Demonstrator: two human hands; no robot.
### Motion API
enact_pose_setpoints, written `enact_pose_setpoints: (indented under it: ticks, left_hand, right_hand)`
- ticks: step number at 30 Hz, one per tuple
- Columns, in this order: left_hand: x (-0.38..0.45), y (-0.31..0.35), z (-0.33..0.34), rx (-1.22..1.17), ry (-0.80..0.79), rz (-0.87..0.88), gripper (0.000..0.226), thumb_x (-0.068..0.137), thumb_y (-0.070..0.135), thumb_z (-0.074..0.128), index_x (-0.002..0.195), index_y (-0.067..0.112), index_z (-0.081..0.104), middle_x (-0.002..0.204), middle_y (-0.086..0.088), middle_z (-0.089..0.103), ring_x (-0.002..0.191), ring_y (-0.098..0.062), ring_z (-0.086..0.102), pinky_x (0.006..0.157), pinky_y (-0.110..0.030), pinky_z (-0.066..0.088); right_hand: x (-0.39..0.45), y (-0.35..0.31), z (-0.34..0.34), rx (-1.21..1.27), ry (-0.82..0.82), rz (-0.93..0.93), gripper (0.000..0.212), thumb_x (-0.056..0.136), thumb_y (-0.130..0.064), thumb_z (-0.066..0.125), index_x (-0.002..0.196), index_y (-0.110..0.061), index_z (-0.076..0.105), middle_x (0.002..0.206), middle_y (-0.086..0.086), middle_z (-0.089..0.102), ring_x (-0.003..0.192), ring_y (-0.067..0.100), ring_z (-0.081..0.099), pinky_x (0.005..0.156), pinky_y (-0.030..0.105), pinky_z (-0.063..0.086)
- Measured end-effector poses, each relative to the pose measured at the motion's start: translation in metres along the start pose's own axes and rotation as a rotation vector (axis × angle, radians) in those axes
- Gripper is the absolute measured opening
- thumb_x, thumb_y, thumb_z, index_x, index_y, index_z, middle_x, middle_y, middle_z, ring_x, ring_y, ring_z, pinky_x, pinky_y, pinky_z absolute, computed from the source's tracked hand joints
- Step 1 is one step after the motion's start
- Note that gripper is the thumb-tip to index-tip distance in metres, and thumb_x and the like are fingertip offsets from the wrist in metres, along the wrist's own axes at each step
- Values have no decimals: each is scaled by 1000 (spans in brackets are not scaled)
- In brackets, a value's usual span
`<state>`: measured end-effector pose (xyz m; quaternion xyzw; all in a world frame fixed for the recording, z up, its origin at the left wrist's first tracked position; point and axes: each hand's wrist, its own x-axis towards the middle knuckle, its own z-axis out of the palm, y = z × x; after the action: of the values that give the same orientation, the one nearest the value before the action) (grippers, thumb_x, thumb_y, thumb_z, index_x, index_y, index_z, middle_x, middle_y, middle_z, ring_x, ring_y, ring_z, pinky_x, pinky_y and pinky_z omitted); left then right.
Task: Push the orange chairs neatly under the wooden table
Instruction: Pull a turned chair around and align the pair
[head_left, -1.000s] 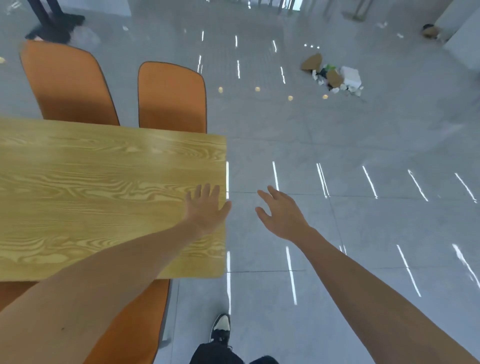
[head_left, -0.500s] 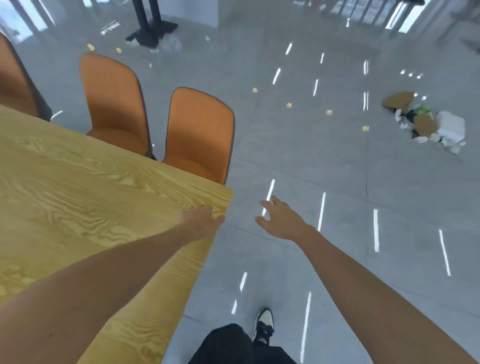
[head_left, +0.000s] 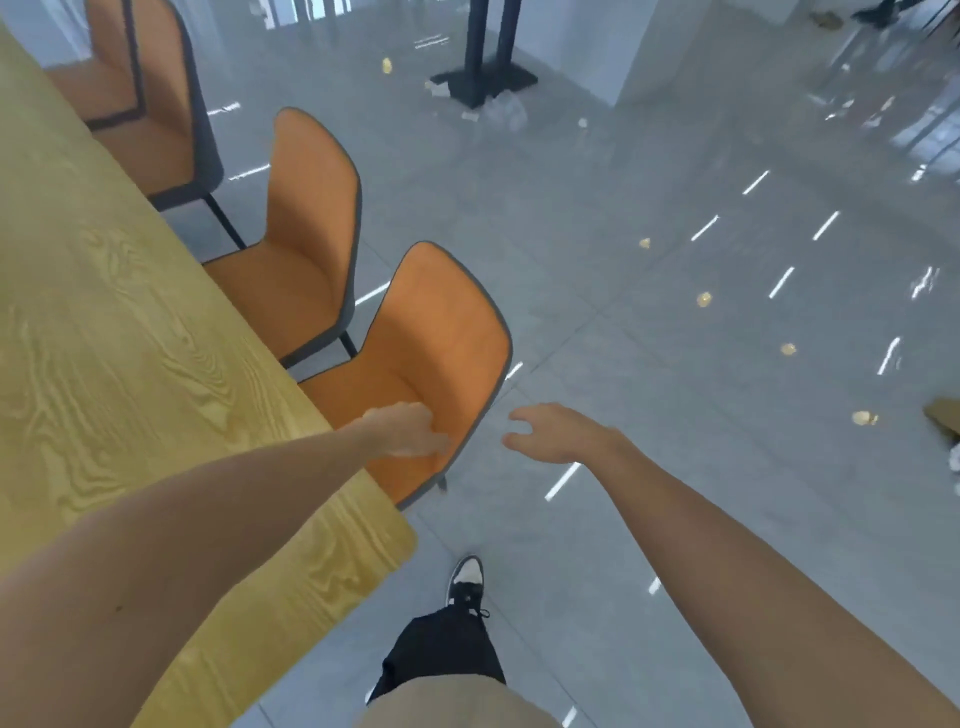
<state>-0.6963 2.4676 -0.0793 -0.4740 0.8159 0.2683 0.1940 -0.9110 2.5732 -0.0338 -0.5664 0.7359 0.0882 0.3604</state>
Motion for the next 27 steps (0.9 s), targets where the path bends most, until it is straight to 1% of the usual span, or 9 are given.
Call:
enact_pose_setpoints:
  ticks: [2,5,8,12,15,18,22,24,27]
  left_hand:
    - [28,11,-29,-43,-23,-40,57,96,56,50,137,17,55,133,0,59,112,-22,57,91,-38,46]
    - [68,24,-78,-89,-26,-101,56,95,55,53,134,16,59,135,-5,61,121,-28,59,88,-38,46]
    - [107,26,-114,-94,4,-169,59,94,58,51,133,14,59,132,-8,62,119,-30,59,90,-40,48]
    - [161,21,-144,-152,65,-292,56,93,59,48,127,15,57,113,-1,62,98,-24,59,68,-36,43]
    - [200,21,-163,-195,89,-388,53,93,58,48,118,13,60,108,-1,62,91,-23,60,63,-35,43]
    - [222,27,-181,-335,174,-502,55,92,54,53,128,12,59,115,-3,65,95,-23,63,69,-35,50]
    - [233,37,-199,-440,358,-671,57,93,56,52,131,14,56,129,-6,59,116,-31,55,95,-47,47]
    - [236,35,-205,-507,422,-742,53,93,55,50,128,16,58,128,-6,58,117,-32,54,95,-48,44]
    - [244,21,-212,-593,439,-840,41,93,48,49,115,14,59,119,-7,61,104,-29,58,89,-45,49]
  right_hand:
    - [28,10,-36,-56,-52,-43,57,94,-51,52,144,-25,47,152,1,43,137,21,40,104,32,34]
    - [76,24,-96,-90,-73,-88,54,92,-52,52,139,-25,53,147,0,49,130,20,47,97,30,38]
    - [128,33,-149,-136,-61,-132,62,91,-58,51,143,-23,48,150,0,45,135,20,42,107,34,36]
    - [208,37,-206,-231,-93,-245,63,95,-53,50,149,-23,41,155,0,38,139,21,37,111,35,30]
    - [267,33,-243,-373,-109,-364,62,97,-50,47,150,-21,39,157,1,36,142,23,34,114,38,29]
    - [316,22,-278,-478,-109,-506,60,98,-49,47,149,-20,38,153,6,41,139,27,38,111,40,33]
    - [372,-3,-318,-575,-153,-643,67,96,-51,49,152,-22,29,155,8,38,141,27,34,113,44,31]
    - [400,-25,-334,-625,-172,-713,73,95,-52,50,155,-22,23,157,9,32,143,28,32,115,45,30]
    - [437,-65,-349,-723,-174,-850,75,95,-52,49,156,-18,21,159,9,30,144,28,30,116,44,29]
